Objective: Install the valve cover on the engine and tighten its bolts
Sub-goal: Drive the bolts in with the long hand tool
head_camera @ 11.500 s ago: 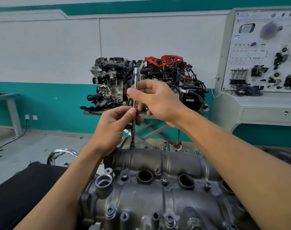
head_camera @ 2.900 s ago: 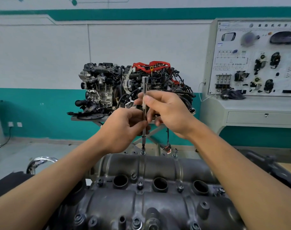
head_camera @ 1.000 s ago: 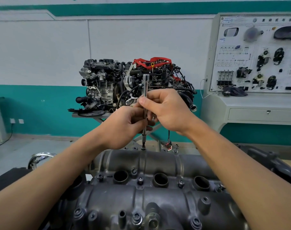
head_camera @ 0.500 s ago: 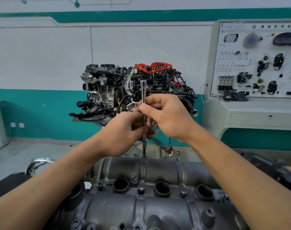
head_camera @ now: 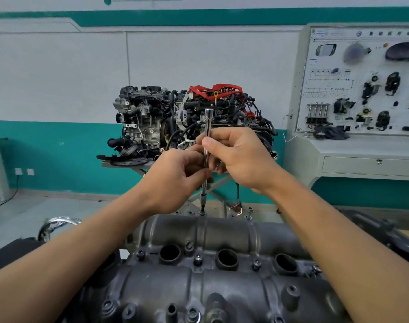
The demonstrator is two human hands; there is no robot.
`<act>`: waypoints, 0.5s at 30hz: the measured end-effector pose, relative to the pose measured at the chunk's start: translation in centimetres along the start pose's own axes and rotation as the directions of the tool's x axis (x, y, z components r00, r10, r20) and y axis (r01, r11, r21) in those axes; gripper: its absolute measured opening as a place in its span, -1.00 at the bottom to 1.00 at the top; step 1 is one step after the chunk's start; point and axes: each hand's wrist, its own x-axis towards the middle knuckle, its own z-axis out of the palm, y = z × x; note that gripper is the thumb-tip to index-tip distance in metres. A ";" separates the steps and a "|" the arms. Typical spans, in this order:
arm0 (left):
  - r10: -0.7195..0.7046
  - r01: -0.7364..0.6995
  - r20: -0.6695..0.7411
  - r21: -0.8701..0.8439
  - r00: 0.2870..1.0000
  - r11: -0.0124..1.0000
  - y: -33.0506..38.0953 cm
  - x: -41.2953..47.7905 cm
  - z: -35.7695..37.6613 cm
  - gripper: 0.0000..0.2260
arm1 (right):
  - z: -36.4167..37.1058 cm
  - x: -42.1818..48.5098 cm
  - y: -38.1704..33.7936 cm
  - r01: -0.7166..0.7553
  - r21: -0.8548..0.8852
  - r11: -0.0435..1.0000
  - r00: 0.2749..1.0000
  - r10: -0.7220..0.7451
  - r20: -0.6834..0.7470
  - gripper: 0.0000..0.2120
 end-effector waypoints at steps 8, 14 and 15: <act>-0.149 0.115 0.175 0.187 0.973 0.975 -1.4 0.2 0.4 -0.95 | 0.8 0.3 0.3 0.025 0.023 0.999 0.994 -0.023 -0.111 -0.81; -0.114 0.084 0.163 0.181 0.980 0.980 -1.2 0.1 0.4 -0.93 | 0.7 0.1 0.5 0.067 -0.012 0.998 0.993 -0.068 -0.096 -0.81; -0.104 0.073 0.154 0.191 0.983 0.979 -1.2 0.0 0.4 -0.92 | 0.6 0.0 0.4 0.109 -0.020 0.994 0.992 -0.110 -0.060 -0.81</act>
